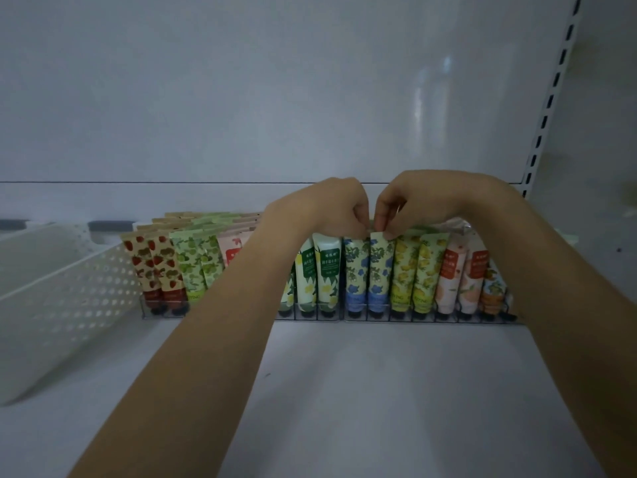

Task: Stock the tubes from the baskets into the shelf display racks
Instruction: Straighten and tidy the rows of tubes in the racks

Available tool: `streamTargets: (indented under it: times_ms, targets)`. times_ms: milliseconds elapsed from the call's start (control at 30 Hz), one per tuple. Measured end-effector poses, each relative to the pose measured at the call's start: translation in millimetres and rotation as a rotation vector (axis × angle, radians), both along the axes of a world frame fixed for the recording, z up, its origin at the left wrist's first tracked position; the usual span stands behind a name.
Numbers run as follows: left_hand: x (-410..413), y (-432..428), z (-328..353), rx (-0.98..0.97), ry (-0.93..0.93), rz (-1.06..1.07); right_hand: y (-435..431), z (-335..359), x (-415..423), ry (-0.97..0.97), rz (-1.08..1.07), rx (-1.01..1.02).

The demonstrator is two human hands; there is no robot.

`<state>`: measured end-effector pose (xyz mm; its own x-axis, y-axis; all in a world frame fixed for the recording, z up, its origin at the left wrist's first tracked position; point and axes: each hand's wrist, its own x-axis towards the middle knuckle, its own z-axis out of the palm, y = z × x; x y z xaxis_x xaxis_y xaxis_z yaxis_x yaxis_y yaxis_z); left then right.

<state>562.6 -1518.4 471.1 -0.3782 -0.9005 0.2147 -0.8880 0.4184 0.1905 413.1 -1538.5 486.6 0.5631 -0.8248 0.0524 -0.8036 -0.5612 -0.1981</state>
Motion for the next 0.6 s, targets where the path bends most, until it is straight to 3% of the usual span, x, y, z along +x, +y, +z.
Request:
streamTargets:
  times_ms: [267, 600]
  targets:
    - [32.4, -6.9, 7.1, -0.052, 0.121, 0.082, -3.1, -1.6, -1.0, -0.283, 0.012, -0.099]
    - [35.4, -18.3, -6.4, -0.002, 0.095, 0.101, -15.3, -16.8, 14.0, -0.282, 0.004, -0.114]
